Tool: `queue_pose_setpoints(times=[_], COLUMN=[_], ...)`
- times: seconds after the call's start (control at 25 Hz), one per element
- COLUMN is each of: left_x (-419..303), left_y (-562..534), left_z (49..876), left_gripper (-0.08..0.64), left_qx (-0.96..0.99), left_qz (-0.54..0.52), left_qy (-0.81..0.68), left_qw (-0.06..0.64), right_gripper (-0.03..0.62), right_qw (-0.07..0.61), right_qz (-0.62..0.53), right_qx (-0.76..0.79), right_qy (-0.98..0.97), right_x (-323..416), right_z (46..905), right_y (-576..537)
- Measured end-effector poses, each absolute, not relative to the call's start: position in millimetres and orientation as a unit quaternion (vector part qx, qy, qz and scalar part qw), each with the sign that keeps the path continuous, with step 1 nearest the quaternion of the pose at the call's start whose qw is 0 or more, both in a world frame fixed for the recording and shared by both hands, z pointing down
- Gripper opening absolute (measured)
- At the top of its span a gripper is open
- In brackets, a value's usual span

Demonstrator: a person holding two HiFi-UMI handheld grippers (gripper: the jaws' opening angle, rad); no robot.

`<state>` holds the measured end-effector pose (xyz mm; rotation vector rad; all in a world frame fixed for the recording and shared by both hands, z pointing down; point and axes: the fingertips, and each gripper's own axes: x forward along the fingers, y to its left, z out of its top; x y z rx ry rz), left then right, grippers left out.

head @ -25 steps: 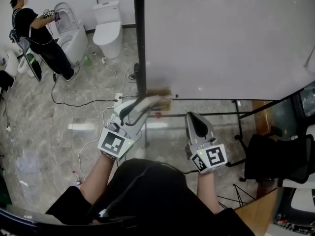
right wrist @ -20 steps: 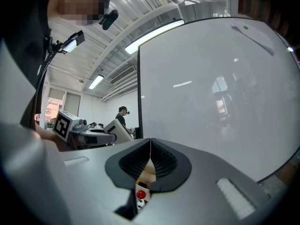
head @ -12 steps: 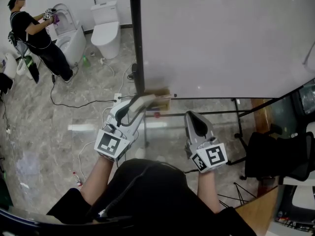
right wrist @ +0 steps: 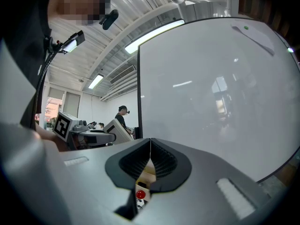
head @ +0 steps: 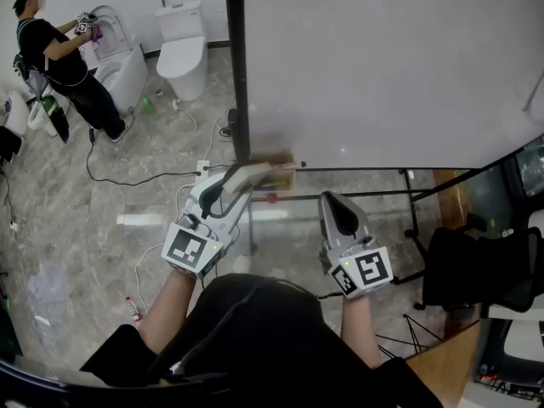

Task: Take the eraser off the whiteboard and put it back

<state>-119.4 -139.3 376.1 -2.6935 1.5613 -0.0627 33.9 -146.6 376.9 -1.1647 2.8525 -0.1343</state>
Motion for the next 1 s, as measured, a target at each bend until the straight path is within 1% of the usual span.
queue_pose_setpoints(times=[1.0], left_x=[-118.5], left_y=[-147.4], left_z=[382.3], left_gripper=[0.16], left_qx=[-0.87], left_qz=[-0.032], left_qy=[0.492], left_qw=[0.011], right_gripper=[0.011], right_qw=[0.03], right_qz=[-0.046], right_qx=[-0.388], right_qy=[0.92], right_x=[34.9], right_z=[378.3], right_y=[-150.7])
